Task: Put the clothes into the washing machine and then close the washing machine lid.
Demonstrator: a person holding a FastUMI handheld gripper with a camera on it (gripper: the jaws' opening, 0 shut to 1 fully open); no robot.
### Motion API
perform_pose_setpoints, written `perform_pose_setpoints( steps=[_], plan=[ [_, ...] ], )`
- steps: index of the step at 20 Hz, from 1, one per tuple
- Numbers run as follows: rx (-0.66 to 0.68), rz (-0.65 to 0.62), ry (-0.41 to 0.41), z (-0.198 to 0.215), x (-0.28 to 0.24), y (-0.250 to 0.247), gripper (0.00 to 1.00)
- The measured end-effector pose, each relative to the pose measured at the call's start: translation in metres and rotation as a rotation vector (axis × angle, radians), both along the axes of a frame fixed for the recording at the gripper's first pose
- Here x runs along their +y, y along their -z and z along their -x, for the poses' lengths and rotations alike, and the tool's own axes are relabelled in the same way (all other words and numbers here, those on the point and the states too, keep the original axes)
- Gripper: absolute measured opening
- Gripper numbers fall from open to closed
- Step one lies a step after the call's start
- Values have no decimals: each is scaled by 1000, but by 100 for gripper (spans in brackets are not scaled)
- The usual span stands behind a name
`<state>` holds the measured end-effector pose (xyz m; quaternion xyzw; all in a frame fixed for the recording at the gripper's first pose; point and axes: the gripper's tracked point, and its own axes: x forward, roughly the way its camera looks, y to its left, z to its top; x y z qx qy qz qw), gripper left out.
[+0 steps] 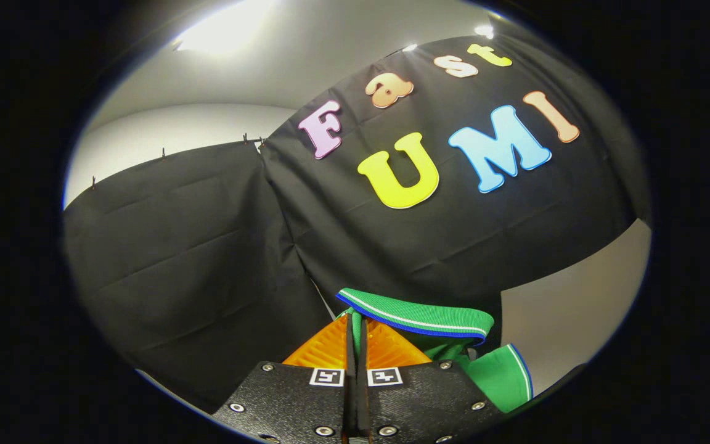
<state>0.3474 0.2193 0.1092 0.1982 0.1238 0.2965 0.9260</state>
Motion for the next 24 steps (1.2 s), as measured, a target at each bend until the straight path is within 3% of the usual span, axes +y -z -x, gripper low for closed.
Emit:
perform_pose_setpoints(
  steps=[16,24],
  plan=[
    [130,117,-24,-14,113,110,0],
    [182,247,17,-23,131,186,0]
  ],
)
